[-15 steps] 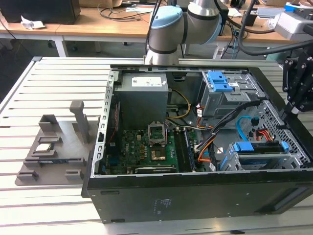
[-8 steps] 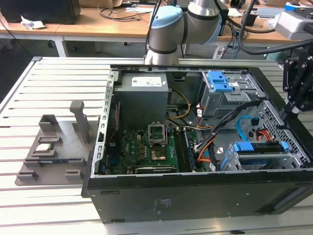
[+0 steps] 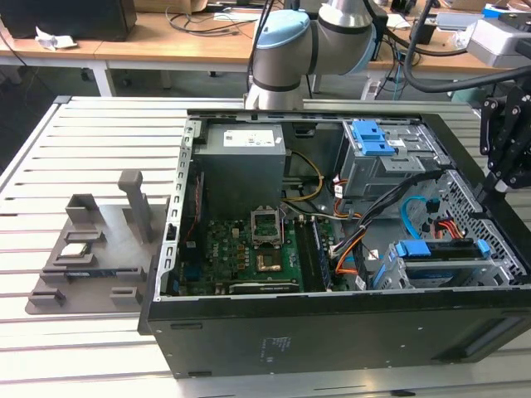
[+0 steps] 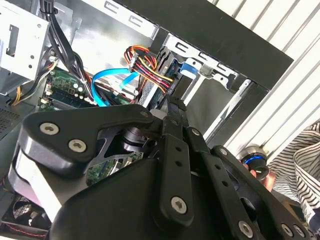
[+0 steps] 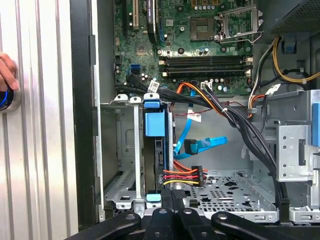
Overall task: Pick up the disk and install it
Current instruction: 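Insert the second disk wire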
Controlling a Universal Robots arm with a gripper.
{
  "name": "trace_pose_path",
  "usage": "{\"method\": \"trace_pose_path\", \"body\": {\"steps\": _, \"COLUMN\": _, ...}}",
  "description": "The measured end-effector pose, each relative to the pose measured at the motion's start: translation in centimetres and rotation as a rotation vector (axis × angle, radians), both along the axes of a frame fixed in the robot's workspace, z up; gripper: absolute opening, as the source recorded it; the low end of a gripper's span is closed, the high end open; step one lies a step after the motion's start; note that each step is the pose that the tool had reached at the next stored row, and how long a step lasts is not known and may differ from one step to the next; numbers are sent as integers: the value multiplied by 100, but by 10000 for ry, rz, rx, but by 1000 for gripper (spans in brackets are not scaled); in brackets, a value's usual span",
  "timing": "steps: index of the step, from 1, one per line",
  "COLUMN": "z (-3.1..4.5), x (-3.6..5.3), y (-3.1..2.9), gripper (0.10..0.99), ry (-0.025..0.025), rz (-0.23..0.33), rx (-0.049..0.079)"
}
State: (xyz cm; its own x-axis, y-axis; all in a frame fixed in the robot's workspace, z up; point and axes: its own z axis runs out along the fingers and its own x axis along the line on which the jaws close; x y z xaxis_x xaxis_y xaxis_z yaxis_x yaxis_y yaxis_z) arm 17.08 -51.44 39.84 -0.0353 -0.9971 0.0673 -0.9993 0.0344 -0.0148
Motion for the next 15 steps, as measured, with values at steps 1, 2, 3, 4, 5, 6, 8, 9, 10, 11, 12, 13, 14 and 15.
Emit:
{"method": "trace_pose_path", "body": {"steps": 1, "z": 0, "x": -39, "y": 7, "gripper": 106, "ry": 1, "rz": 0, "rx": 0}}
{"method": "trace_pose_path", "body": {"steps": 2, "z": -1, "x": -82, "y": 25, "gripper": 106, "ry": 0, "rz": 1, "rx": -2}}
{"method": "trace_pose_path", "body": {"steps": 3, "z": -4, "x": -121, "y": 51, "gripper": 106, "ry": 0, "rz": 0, "rx": 1}}
{"method": "trace_pose_path", "body": {"steps": 4, "z": -7, "x": -168, "y": 72, "gripper": 106, "ry": 0, "rz": 1, "rx": 2}}
{"method": "trace_pose_path", "body": {"steps": 5, "z": -17, "x": -228, "y": 90, "gripper": 106, "ry": 0, "rz": 0, "rx": -1}}
{"method": "trace_pose_path", "body": {"steps": 6, "z": -37, "x": -272, "y": 103, "gripper": 106, "ry": 0, "rz": -1, "rx": 0}}
{"method": "trace_pose_path", "body": {"steps": 8, "z": -76, "x": -332, "y": 133, "gripper": 106, "ry": 1, "rz": 0, "rx": -1}}
{"method": "trace_pose_path", "body": {"steps": 9, "z": -91, "x": -348, "y": 152, "gripper": 106, "ry": 0, "rz": 0, "rx": -1}}
{"method": "trace_pose_path", "body": {"steps": 10, "z": -104, "x": -364, "y": 175, "gripper": 106, "ry": 0, "rz": 0, "rx": 1}}
{"method": "trace_pose_path", "body": {"steps": 11, "z": -122, "x": -400, "y": 201, "gripper": 106, "ry": 0, "rz": 0, "rx": 0}}
{"method": "trace_pose_path", "body": {"steps": 12, "z": -127, "x": -409, "y": 203, "gripper": 106, "ry": 0, "rz": -1, "rx": 2}}
{"method": "trace_pose_path", "body": {"steps": 13, "z": -127, "x": -409, "y": 203, "gripper": 106, "ry": 0, "rz": -1, "rx": 1}}
{"method": "trace_pose_path", "body": {"steps": 14, "z": -127, "x": -409, "y": 203, "gripper": 106, "ry": 0, "rz": 1, "rx": 0}}
{"method": "trace_pose_path", "body": {"steps": 15, "z": -127, "x": -409, "y": 204, "gripper": 106, "ry": 0, "rz": 1, "rx": 0}}
